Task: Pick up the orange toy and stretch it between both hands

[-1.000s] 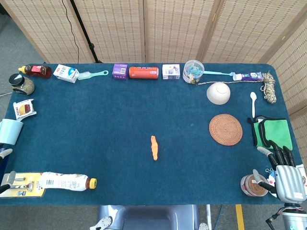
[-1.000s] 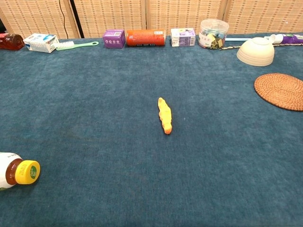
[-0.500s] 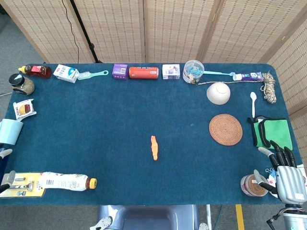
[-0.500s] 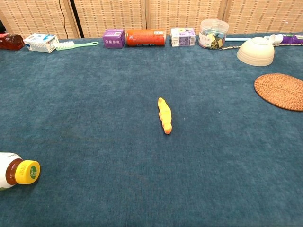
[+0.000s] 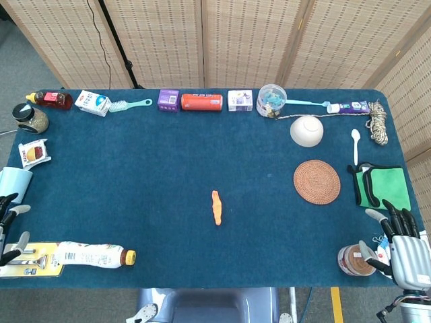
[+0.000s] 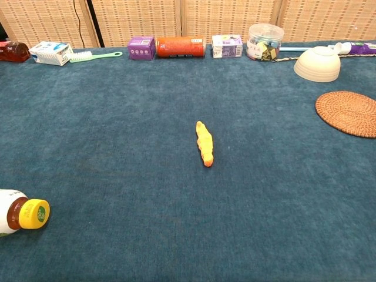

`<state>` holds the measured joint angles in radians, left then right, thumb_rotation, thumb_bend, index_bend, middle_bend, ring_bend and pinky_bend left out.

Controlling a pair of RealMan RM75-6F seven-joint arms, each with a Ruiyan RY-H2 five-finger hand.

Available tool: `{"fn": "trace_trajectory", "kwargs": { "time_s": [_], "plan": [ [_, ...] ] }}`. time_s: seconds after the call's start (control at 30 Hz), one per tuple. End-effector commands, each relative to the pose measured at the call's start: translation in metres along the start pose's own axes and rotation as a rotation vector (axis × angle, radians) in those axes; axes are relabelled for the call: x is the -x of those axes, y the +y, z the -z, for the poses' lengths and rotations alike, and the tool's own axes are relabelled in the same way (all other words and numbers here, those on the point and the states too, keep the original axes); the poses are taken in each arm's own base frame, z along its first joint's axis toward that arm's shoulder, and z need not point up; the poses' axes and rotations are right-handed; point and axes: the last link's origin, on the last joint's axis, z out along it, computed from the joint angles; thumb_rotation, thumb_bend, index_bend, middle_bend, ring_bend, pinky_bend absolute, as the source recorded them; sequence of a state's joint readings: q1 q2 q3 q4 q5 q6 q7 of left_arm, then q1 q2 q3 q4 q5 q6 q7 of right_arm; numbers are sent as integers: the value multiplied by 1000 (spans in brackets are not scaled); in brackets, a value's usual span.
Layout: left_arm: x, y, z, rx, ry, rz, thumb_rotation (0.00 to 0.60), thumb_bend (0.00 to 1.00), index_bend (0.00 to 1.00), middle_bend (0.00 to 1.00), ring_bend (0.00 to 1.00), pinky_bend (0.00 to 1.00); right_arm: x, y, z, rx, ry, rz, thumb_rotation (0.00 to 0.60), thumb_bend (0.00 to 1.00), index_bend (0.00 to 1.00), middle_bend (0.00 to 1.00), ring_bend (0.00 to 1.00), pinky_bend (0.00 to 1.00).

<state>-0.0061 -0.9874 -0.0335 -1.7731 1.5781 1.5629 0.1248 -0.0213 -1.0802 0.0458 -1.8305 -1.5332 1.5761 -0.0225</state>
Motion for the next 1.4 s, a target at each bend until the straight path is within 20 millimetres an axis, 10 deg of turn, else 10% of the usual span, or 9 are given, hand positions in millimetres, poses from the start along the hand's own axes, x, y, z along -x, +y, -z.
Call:
{"fn": "trace_trajectory", "kwargs": {
  "time_s": [0.03, 0.63, 1.4],
  "plan": [
    [-3, 1, -7, 26, 2, -18, 600, 351, 314, 161, 126, 67, 0, -1, 0, -4, -3, 3, 600, 401, 228, 60, 115, 0],
    [11, 36, -70, 292, -83, -34, 600, 351, 375, 169, 134, 67, -1, -7, 0, -12, -17, 13, 600, 401, 228, 60, 115, 0],
    [36, 141, -155, 670, -156, -126, 600, 351, 336, 157, 103, 59, -3, -13, -4, -28, -20, 19, 600, 401, 227, 60, 115, 0]
  ]
}}
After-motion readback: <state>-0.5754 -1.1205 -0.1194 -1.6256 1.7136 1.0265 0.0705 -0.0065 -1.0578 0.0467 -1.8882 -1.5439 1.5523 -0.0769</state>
